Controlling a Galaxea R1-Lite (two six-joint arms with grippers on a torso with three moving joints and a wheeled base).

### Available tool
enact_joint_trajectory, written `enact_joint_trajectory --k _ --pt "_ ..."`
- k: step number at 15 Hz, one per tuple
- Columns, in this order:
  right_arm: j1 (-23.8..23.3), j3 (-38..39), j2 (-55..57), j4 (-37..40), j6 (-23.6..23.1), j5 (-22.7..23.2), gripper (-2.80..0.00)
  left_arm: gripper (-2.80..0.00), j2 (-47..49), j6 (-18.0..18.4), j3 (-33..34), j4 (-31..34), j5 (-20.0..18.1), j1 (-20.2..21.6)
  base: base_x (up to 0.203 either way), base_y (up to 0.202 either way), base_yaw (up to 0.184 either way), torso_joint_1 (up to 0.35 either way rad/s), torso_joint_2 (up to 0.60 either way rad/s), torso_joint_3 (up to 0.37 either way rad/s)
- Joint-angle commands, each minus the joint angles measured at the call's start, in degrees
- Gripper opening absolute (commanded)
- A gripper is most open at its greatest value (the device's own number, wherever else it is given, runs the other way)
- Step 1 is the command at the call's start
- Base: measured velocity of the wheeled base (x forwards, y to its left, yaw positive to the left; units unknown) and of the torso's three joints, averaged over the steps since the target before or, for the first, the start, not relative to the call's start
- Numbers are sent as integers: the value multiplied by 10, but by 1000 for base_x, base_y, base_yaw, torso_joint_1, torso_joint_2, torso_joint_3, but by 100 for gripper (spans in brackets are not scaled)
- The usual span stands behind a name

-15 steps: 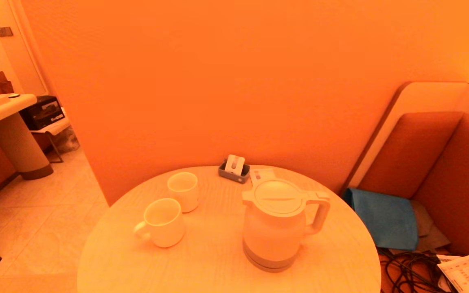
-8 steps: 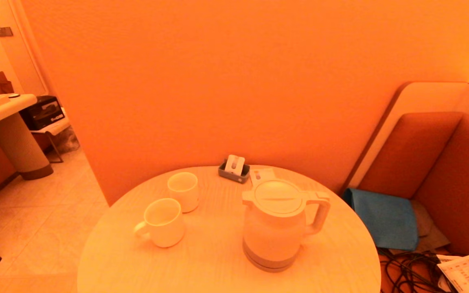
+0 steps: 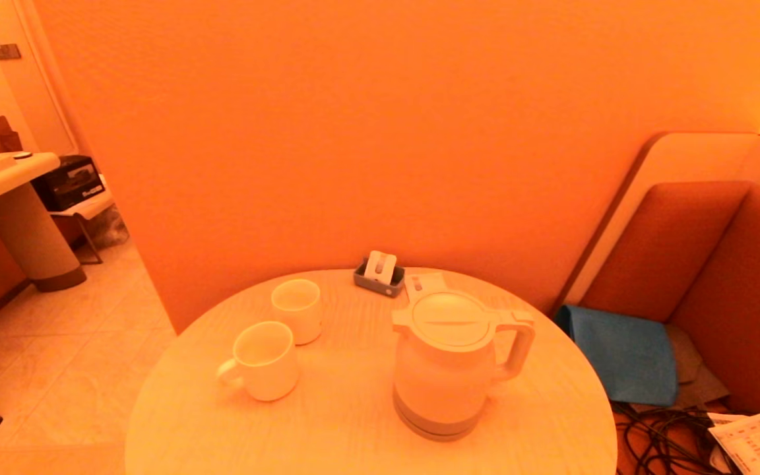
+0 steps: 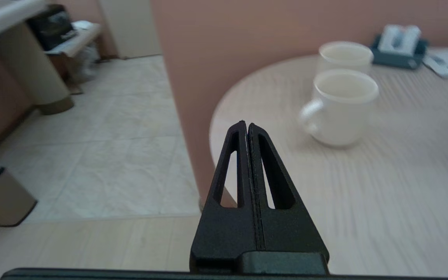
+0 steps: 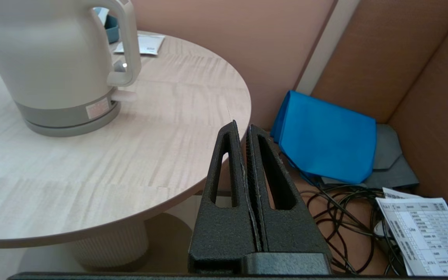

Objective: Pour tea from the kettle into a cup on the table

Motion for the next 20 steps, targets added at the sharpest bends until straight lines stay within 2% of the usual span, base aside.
enact_joint_trajectory --k 1,3,4,6,15,20 --pt "0 0 0 0 0 0 -280 -280 -42 6 30 1 -24 -2 0 0 0 0 0 0" --pt "0 0 0 0 0 0 -280 -280 -79 24 40 8 -42 -3 0 0 0 0 0 0" --pt "0 0 0 0 0 0 -280 -280 -84 29 42 33 -49 -3 0 0 0 0 0 0" --pt "0 0 0 0 0 0 -280 -280 -84 29 42 33 -49 -3 0 0 0 0 0 0" --pt "0 0 0 0 0 0 -280 -280 -84 -19 42 32 -43 -9 0 0 0 0 0 0" --pt "0 0 0 0 0 0 -280 -280 -84 -13 42 21 -44 -9 0 0 0 0 0 0"
